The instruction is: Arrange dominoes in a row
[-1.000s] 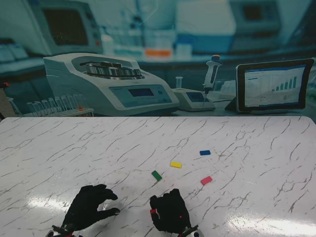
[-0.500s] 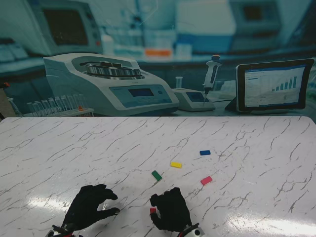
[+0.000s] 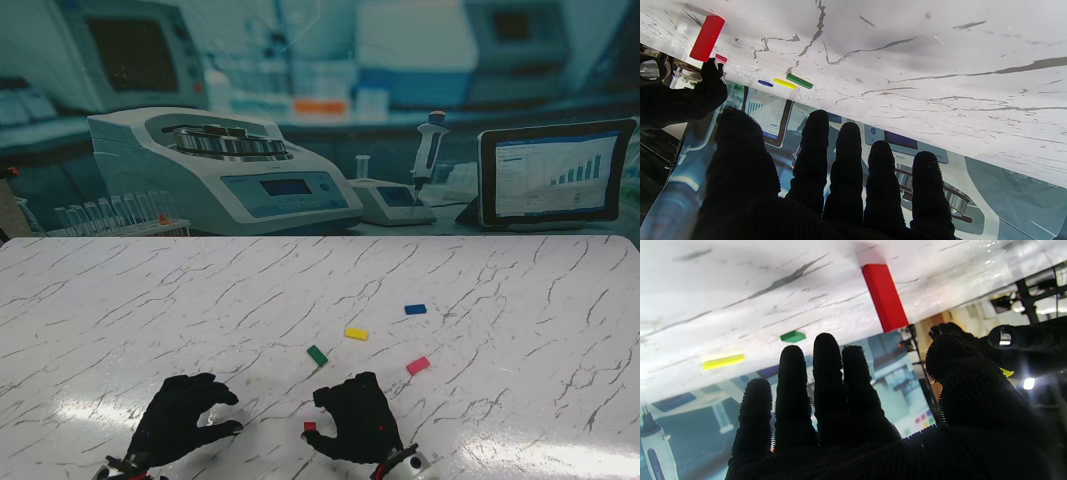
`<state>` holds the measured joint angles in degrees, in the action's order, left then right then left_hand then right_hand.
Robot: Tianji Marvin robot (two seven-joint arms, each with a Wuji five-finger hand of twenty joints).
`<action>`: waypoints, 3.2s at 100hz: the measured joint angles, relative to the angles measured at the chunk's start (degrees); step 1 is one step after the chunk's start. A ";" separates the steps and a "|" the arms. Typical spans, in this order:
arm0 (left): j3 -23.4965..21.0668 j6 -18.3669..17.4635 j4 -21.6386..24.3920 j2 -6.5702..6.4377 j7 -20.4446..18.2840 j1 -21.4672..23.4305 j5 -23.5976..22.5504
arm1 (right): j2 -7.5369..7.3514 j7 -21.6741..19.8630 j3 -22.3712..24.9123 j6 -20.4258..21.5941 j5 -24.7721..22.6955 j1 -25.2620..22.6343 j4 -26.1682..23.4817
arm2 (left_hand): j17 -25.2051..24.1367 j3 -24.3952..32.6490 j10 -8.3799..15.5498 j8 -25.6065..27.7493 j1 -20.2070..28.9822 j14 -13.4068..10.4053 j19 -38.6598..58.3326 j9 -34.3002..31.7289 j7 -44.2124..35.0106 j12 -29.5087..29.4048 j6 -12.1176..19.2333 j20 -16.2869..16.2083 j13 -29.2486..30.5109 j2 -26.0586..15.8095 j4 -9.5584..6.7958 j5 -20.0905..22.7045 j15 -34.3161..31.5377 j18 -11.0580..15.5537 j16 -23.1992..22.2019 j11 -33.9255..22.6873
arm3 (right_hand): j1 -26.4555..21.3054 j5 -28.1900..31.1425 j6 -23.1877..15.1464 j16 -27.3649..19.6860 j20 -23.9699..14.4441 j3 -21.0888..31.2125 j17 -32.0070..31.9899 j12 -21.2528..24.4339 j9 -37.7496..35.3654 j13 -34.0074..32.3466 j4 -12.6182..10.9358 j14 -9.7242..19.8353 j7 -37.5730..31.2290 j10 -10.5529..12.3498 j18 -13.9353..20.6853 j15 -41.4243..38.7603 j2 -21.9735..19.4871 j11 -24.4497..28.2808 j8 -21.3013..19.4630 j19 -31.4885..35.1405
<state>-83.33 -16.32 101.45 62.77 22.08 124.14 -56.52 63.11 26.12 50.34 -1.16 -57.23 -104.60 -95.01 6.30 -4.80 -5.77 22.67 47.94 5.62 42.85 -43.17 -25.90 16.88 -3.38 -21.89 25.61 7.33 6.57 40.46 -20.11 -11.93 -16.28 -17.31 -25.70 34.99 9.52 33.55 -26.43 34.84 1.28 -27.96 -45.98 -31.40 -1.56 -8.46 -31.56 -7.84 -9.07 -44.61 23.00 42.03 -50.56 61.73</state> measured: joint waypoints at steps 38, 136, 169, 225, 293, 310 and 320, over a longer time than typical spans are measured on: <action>-0.07 -0.27 -0.10 -0.02 0.14 -0.11 -0.53 | -0.46 -1.65 0.06 -8.06 -1.96 2.52 -2.33 | 0.00 0.00 0.00 0.00 0.00 0.00 0.00 0.00 0.00 0.01 0.00 0.00 0.00 0.00 0.00 0.00 0.00 -0.01 0.00 0.00 | -1.33 -0.22 0.73 -0.18 -0.40 -2.55 -0.48 0.07 2.87 0.71 0.00 -0.78 6.40 -1.05 0.00 2.34 -1.31 -4.24 0.00 -0.91; -0.44 -1.13 -2.49 0.12 -0.35 -1.07 1.65 | 3.82 -7.91 -17.45 -20.58 7.53 27.88 16.19 | 0.00 0.00 0.12 0.00 -0.02 0.00 0.00 0.00 0.00 0.01 0.00 0.00 0.00 0.00 0.00 0.00 0.00 -0.01 0.00 -0.01 | -5.40 -0.33 -1.38 -2.90 -0.43 0.81 -0.29 1.72 6.97 6.40 -0.15 1.02 10.02 0.53 0.00 4.82 -0.49 -7.72 4.94 -2.49; -0.56 -1.24 -2.85 0.18 -0.61 -1.16 2.10 | 4.82 -7.28 -19.44 -21.23 8.44 29.97 18.58 | 0.00 0.00 0.13 0.00 -0.02 0.00 0.00 -0.49 -0.07 0.01 0.00 0.00 0.00 0.00 0.00 0.01 0.00 -0.01 0.00 -0.09 | -7.36 0.12 -3.28 -2.91 -0.43 6.06 0.32 1.11 8.09 6.43 -0.15 2.73 9.44 0.39 0.00 4.13 2.14 -5.73 4.95 -2.65; -0.70 -1.25 -2.82 0.21 -0.91 -1.07 2.45 | 5.47 -7.94 -21.48 -22.68 8.75 32.02 20.12 | 0.00 0.00 0.14 0.00 -0.02 0.00 0.00 -0.50 -0.62 0.01 0.00 -0.01 0.00 0.00 0.00 0.01 0.00 -0.01 0.00 -0.10 | -13.54 -1.35 -8.42 -2.91 0.10 13.22 1.55 -1.50 8.89 6.44 3.61 3.88 -13.80 0.78 0.01 -0.42 6.37 -0.08 9.10 -0.36; -0.61 -1.16 -2.95 0.27 -1.17 -1.09 3.25 | 6.42 -3.56 -19.98 -19.88 8.96 31.01 22.45 | 0.00 0.03 0.14 0.00 2.22 0.00 0.00 -0.54 -1.43 0.01 0.00 -0.05 0.00 -0.81 0.00 0.09 0.00 -0.02 0.00 -0.35 | -14.96 -4.99 -9.51 -2.91 0.89 15.81 1.28 -8.15 7.74 6.46 6.75 4.47 -24.39 4.24 0.01 -1.92 7.93 5.34 2.66 0.53; -0.62 -1.12 -2.95 0.28 -1.24 -1.09 3.31 | 6.17 -3.17 -18.96 -19.04 8.36 30.28 22.11 | 0.00 0.61 0.14 0.01 5.18 0.00 0.06 -0.55 -2.12 0.01 0.00 -0.13 0.43 -1.40 0.00 0.45 0.00 -0.04 -0.01 -0.38 | -15.49 -5.54 -9.55 -2.91 0.94 16.09 1.18 -10.51 9.04 6.48 6.78 4.48 -27.35 4.28 0.01 -1.92 9.70 7.38 -0.44 0.54; -0.62 -1.09 -2.95 0.29 -1.38 -1.11 3.31 | 5.87 -3.00 -18.44 -18.41 8.05 29.88 21.81 | 0.00 0.56 0.15 0.01 6.40 0.00 0.13 -0.56 -2.40 0.01 0.00 -0.15 0.44 -1.40 0.00 0.53 0.00 -0.04 -0.01 -0.69 | -16.18 -5.56 -9.60 -2.91 0.95 16.31 1.17 -11.25 9.04 6.48 7.44 4.48 -29.15 4.29 0.01 -1.96 10.65 8.06 -1.35 0.56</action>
<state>-83.94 -17.42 98.50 63.06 20.70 123.03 -53.21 68.98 23.12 31.90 -19.56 -49.18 -74.73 -73.20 6.30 -4.24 -5.62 22.68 54.34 5.62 42.98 -43.73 -28.30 16.89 -3.38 -22.04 26.05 5.93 6.57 40.99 -20.11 -11.97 -16.29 -17.99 -41.87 29.43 -0.08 30.63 -25.48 51.15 2.45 -39.21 -36.94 -24.91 5.88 -3.98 -60.71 -3.55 -9.05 -46.57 33.65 50.09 -51.91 62.29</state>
